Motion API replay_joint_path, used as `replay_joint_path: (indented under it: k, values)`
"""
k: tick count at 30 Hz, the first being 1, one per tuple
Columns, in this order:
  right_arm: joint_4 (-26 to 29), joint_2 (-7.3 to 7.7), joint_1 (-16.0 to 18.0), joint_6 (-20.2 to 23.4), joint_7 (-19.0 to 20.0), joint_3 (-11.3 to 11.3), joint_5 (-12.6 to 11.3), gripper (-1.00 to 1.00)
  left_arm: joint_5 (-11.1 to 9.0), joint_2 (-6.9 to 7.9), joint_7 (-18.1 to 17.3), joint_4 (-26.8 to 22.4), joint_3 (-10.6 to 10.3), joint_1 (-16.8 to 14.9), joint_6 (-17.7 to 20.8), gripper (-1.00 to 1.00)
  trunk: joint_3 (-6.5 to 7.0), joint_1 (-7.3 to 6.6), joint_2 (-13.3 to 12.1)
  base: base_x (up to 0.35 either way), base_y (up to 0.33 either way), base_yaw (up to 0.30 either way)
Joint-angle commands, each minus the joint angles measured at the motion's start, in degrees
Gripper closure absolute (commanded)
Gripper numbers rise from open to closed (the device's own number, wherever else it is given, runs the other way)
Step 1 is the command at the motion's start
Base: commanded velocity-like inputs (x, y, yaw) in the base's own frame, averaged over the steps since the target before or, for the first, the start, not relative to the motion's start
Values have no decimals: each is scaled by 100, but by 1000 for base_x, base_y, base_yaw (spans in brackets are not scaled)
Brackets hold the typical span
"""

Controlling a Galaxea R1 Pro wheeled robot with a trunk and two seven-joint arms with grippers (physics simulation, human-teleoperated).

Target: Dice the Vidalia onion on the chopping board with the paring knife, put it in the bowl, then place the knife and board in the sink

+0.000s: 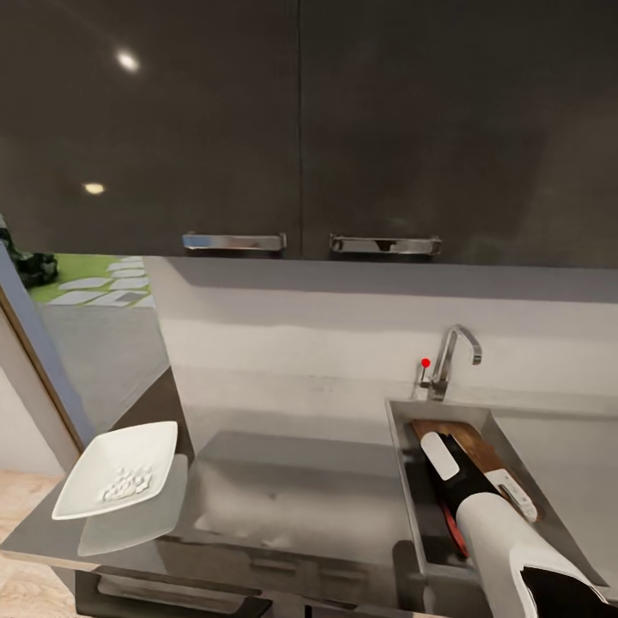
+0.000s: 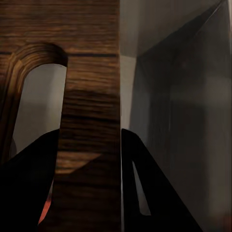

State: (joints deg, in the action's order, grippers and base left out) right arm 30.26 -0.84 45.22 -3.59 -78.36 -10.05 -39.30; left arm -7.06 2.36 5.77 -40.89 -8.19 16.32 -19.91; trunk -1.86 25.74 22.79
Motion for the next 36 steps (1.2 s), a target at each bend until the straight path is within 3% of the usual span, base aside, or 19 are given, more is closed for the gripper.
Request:
replay_joint_path:
  k: [1, 11, 19, 36]
  values:
    - [4, -4, 4, -50, -4, -18, -5, 100, -59, 11, 47, -7, -48, 0, -13, -100, -21, 4, 13, 15, -15, 0]
    - [-37, -21, 4, -88, 15, -15, 1, 100, -59, 11, 47, 2, -48, -4, -13, -100, -114, 4, 13, 2, -2, 0]
    - [-414, -13, 4, -268, 410, -21, -16, 100, -58, 11, 47, 2, -51, -3, -13, -100, -188, 4, 13, 0, 0, 0]
    - [-424, -5, 4, -291, 427, -23, -16, 100, -59, 11, 47, 32, -48, -2, -13, -100, -345, 4, 13, 0, 0, 0]
